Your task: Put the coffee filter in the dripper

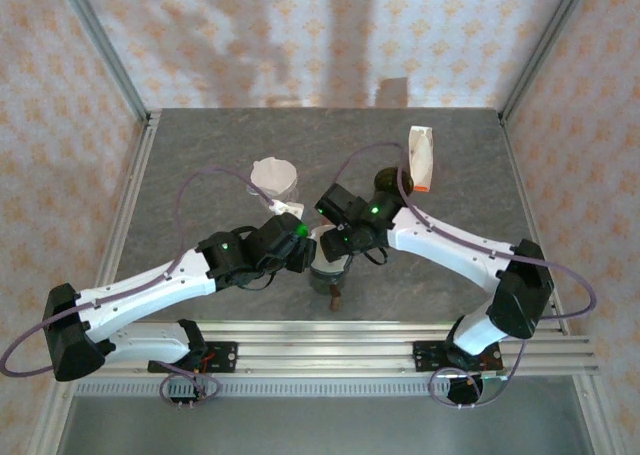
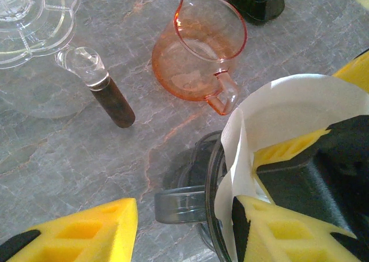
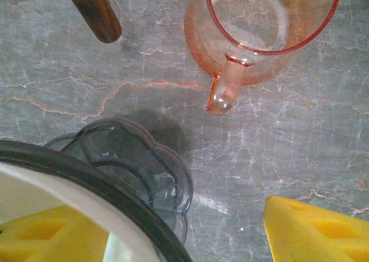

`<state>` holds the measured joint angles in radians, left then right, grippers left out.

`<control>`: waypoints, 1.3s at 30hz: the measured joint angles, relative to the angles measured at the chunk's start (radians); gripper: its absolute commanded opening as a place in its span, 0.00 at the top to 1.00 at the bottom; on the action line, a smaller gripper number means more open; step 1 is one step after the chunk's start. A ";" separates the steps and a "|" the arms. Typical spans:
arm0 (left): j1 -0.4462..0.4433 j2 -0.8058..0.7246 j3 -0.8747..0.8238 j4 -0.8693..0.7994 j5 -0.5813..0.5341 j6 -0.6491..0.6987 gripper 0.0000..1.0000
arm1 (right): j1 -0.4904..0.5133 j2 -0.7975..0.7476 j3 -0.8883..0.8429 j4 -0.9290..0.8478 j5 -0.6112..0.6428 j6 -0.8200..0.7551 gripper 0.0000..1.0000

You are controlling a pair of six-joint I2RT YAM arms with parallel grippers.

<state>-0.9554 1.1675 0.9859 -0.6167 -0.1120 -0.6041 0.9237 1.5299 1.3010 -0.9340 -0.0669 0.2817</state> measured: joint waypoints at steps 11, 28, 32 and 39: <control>0.000 0.000 -0.013 0.002 0.000 0.000 0.52 | 0.002 0.015 -0.035 0.022 0.000 -0.007 0.30; 0.000 -0.070 -0.064 0.067 0.010 -0.034 0.37 | 0.018 0.018 -0.069 0.064 0.005 -0.006 0.30; 0.000 -0.112 -0.080 0.098 0.011 -0.041 0.31 | 0.018 0.018 -0.069 0.064 0.008 -0.006 0.30; 0.000 -0.094 -0.081 0.115 0.011 -0.043 0.27 | 0.018 0.018 -0.069 0.064 0.008 -0.006 0.30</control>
<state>-0.9554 1.0737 0.9051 -0.5014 -0.1005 -0.6468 0.9417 1.5478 1.2320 -0.8700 -0.0589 0.2756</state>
